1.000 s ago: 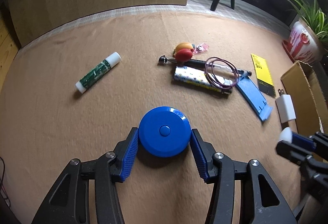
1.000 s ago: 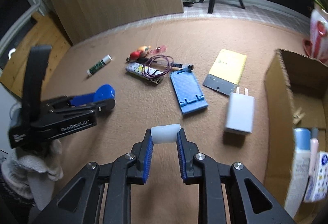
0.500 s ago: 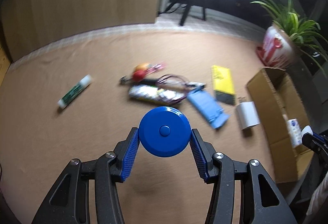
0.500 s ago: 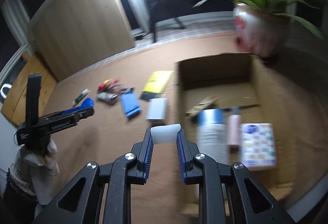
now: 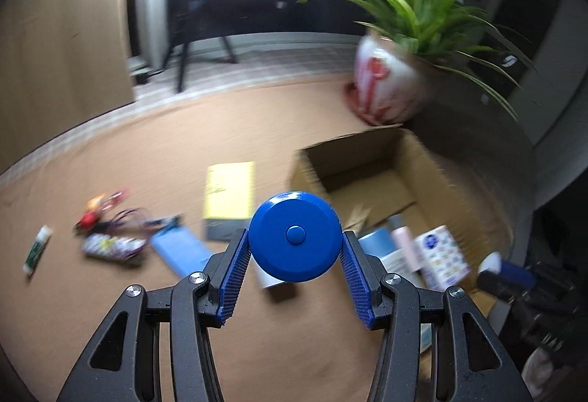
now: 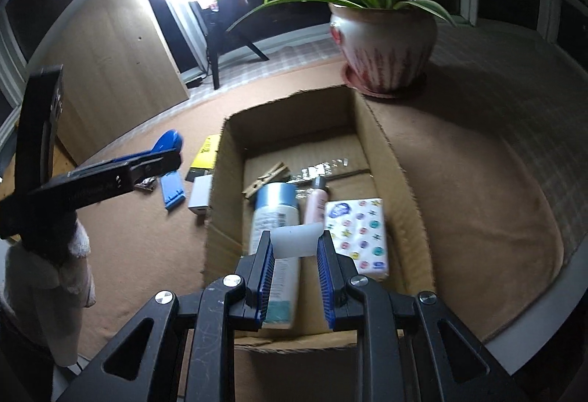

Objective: Organize objects

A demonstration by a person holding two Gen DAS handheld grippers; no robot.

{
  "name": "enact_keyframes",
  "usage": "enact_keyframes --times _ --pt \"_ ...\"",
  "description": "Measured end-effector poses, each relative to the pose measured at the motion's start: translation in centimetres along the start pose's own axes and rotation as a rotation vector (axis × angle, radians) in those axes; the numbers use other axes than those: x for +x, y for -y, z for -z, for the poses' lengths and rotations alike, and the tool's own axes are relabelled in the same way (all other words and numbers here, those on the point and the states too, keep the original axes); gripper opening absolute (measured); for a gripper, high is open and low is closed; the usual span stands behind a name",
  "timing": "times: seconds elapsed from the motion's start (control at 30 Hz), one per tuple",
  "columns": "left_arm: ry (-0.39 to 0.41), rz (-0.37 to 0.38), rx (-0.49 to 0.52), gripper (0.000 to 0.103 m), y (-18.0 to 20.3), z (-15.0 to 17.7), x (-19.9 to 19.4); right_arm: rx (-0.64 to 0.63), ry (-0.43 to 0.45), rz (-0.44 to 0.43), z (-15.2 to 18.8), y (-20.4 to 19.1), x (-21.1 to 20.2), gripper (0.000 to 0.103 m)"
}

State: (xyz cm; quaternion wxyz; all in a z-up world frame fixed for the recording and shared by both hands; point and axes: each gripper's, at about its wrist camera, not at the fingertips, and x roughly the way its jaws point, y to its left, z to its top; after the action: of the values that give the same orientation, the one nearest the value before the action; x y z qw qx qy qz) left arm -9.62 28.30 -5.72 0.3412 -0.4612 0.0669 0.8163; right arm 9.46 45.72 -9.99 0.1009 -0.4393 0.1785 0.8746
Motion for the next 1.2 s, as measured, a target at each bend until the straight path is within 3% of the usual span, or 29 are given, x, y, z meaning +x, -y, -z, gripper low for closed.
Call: enact_keyframes --times 0.37,0.43,0.5,0.57,0.93,1.07,1.2 --pt "-0.018 0.020 0.075 0.054 6.4 -1.1 3.1 -0.014 0.009 0.002 0.1 1.1 0.2 0.026" --pt "-0.005 0.013 0.075 0.058 6.7 -1.2 3.2 -0.025 0.011 0.000 0.0 0.9 0.1 0.041" --pt "0.001 0.021 0.074 0.078 6.5 -1.3 3.1 -0.029 0.013 -0.017 0.0 0.8 0.0 0.064" --pt "0.013 0.013 0.071 0.080 6.2 -1.3 2.8 -0.033 0.023 -0.018 0.0 0.6 -0.1 0.064" --pt "0.000 -0.043 0.003 0.080 0.7 -1.1 1.7 -0.010 0.017 -0.043 -0.3 -0.6 -0.1 0.064" --pt "-0.018 -0.089 -0.035 0.080 -3.3 -0.9 1.3 -0.021 0.016 -0.061 -0.5 -2.2 -0.2 0.064" --pt "-0.065 -0.108 -0.135 0.080 -9.7 -0.8 1.7 -0.035 0.011 -0.071 -0.5 -3.7 -0.1 0.064"
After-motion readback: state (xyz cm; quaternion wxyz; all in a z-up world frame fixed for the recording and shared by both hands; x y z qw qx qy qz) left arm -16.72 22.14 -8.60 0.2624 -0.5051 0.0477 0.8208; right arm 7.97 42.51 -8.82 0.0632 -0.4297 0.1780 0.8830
